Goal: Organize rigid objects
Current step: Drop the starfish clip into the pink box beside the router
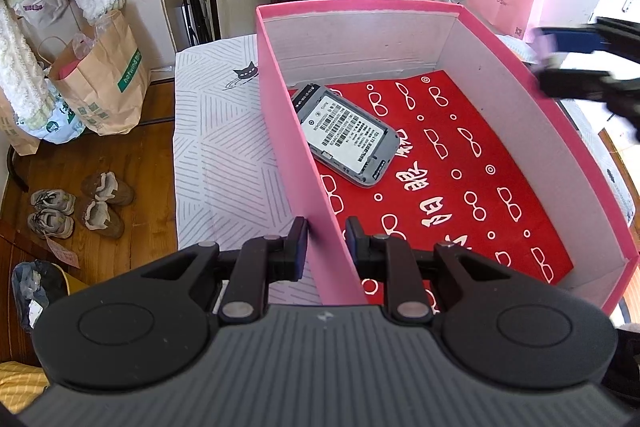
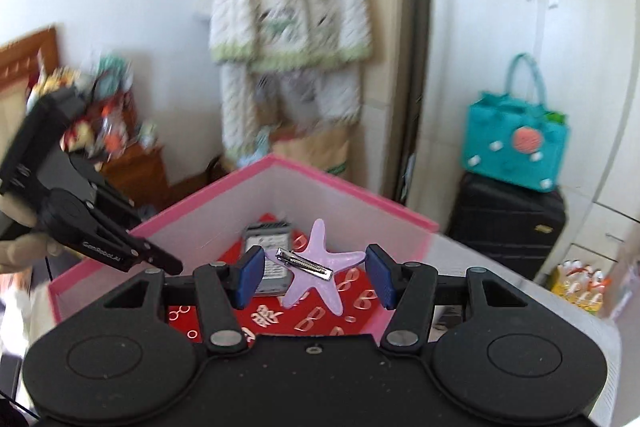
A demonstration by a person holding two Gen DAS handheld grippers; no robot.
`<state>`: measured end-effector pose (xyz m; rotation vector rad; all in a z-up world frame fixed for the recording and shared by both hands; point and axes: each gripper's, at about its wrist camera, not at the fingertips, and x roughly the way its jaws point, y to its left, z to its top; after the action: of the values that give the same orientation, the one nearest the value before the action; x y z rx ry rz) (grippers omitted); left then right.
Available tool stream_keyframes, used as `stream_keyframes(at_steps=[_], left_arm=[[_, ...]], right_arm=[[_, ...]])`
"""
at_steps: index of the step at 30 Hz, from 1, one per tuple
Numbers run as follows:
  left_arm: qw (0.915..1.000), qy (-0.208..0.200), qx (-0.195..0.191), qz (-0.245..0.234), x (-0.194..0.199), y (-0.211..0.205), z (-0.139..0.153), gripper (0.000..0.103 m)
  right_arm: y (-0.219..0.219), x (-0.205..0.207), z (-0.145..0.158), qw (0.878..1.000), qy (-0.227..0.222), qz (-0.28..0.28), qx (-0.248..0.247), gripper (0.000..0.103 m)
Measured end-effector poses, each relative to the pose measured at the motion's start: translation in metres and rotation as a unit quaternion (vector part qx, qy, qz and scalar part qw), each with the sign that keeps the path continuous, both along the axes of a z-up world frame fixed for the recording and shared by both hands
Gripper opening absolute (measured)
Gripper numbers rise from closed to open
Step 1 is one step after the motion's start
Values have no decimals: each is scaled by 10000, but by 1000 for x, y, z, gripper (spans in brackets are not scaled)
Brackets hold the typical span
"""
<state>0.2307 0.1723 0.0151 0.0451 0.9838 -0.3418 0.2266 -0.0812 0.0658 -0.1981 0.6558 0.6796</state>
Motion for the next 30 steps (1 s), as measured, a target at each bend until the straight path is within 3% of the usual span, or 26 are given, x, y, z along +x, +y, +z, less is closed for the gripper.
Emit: stream_keyframes(at_steps=[6, 8, 12, 13, 14, 17, 22, 30], left_arm=[[9999, 11, -108, 3, 1, 3, 0, 20], [10000, -35, -78, -15, 0, 1, 0, 20], [9999, -27, -121, -18, 0, 4, -1, 21], [9999, -17, -121, -34, 0, 4, 0, 21], [9999, -1, -144, -29, 0, 4, 0, 21], [9999, -13, -152, -56, 0, 5, 2, 21], [9999, -18, -138, -46, 1, 3, 1, 21], [10000, -57, -74, 7, -2, 1, 0, 21]], right_arm=[[34, 57, -28, 9917, 1283, -45, -72, 61], [42, 69, -38, 9880, 1531, -99, -170, 61], [52, 80, -50, 9864, 1601, -168, -326, 62], [51, 81, -49, 9859, 1653, -209, -160, 64], [48, 80, -46, 9865, 1622, -244, -6, 74], [34, 68, -30, 9920, 1221, -184, 262, 76], [-6, 36, -5, 9915, 1059, -216, 727, 76], [-82, -1, 11, 9891, 998, -819, 702, 76]])
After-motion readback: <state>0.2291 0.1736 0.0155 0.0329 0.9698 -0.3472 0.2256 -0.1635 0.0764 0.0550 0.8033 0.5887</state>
